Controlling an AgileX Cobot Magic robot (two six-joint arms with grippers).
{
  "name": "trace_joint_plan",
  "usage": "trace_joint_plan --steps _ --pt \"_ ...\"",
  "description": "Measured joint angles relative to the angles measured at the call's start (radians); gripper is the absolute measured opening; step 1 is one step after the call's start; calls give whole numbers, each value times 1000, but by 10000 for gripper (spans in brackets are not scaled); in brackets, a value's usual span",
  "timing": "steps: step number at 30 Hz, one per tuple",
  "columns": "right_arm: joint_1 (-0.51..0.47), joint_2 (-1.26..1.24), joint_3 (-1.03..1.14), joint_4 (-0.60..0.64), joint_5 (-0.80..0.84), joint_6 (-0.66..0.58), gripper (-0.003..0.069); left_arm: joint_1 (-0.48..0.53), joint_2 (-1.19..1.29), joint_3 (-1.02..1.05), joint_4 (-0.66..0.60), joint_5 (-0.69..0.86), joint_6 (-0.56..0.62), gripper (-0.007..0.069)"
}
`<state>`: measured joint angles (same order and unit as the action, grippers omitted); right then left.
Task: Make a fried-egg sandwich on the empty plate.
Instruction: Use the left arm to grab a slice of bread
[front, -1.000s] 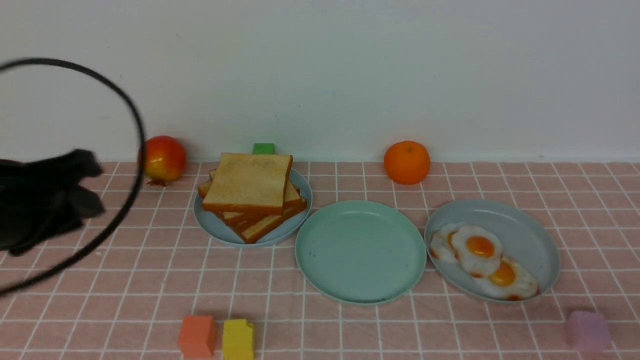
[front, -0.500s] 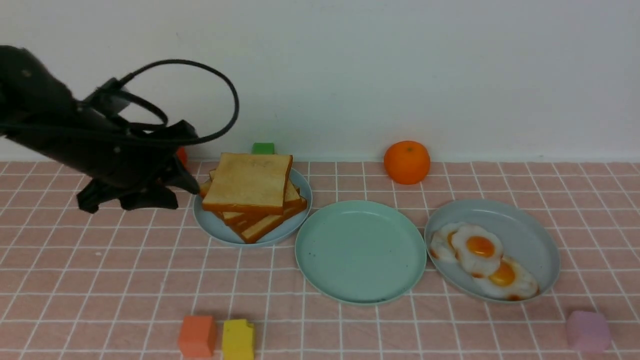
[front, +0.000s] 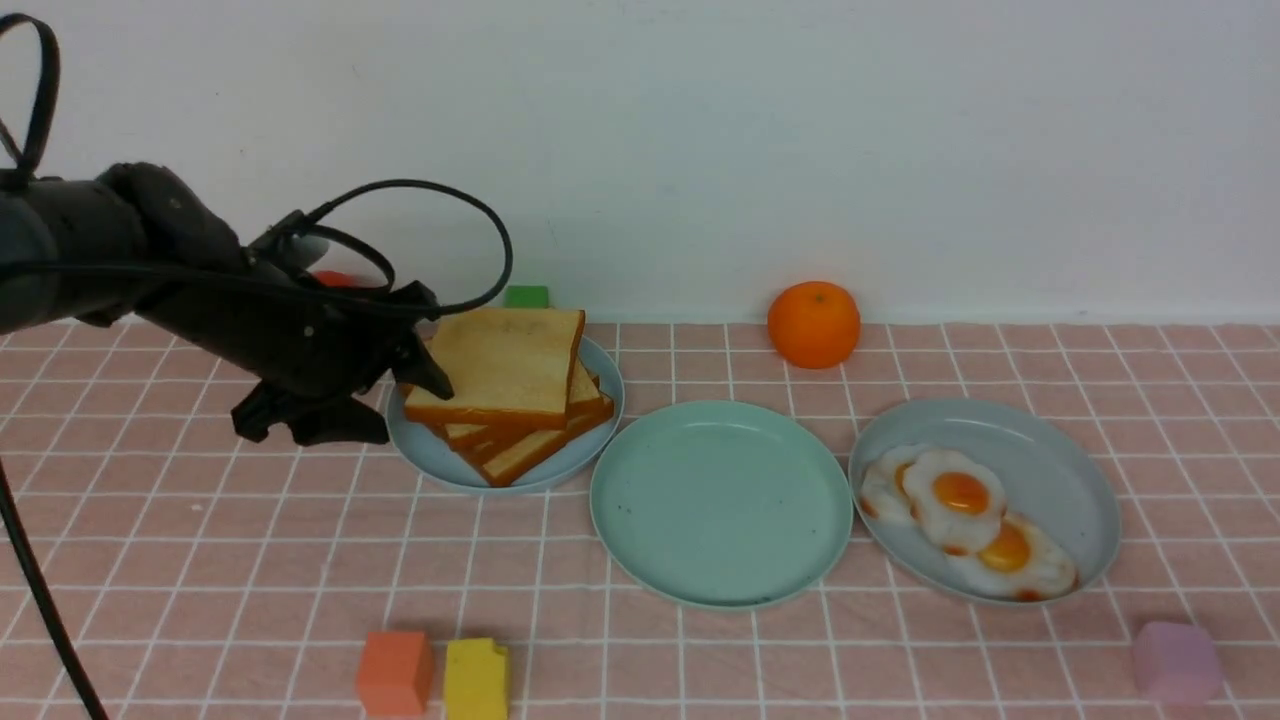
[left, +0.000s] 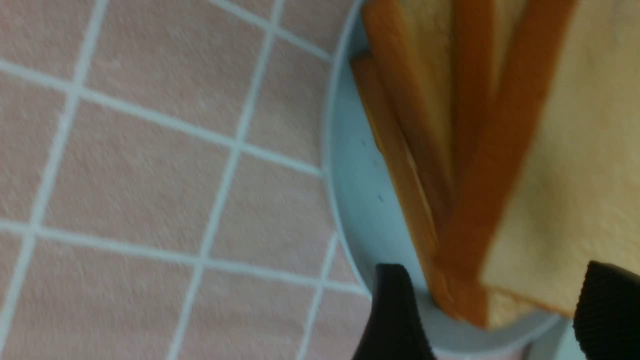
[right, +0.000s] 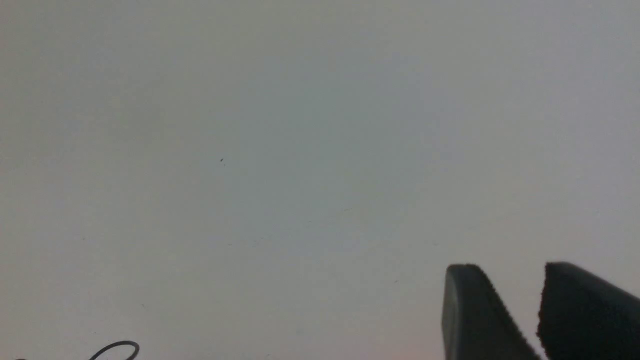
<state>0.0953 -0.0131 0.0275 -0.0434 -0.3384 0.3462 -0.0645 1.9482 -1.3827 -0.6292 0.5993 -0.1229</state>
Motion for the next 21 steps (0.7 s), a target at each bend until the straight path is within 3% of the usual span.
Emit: trace_joint_plan --steps 15,21 --pt "0 0 0 0 0 0 239 0 38 0 -155 -93 71 482" --pt "0 0 0 0 -1 0 239 0 80 -2 -231 -92 100 412"
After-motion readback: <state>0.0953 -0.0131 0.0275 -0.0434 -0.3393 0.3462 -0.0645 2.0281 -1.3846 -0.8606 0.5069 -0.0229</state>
